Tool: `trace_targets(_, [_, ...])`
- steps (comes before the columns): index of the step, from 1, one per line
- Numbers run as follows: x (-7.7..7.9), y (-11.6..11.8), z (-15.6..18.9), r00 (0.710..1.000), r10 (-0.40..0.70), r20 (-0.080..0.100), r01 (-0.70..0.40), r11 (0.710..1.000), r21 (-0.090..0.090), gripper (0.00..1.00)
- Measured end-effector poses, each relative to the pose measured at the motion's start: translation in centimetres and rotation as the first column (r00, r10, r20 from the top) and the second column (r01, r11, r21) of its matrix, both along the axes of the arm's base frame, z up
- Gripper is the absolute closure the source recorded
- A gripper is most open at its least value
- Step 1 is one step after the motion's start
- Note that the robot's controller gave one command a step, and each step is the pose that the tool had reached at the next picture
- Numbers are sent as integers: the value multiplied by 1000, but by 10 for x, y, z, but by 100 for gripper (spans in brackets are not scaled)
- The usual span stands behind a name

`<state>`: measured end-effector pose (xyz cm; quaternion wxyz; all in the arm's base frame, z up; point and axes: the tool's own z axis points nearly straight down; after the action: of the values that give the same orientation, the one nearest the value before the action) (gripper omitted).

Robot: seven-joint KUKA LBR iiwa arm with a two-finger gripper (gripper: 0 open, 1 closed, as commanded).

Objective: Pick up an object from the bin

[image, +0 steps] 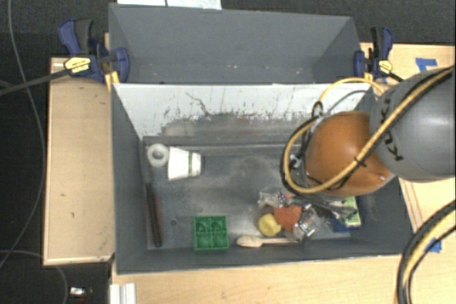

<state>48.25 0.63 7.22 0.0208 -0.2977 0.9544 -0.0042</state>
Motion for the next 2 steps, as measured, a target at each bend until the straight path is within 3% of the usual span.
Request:
trace_targets(1, [3,13,15,944,331,4,-331,944,-14,100])
trace_targets(2, [3,13,15,943,334,5,-334,943,-14,100])
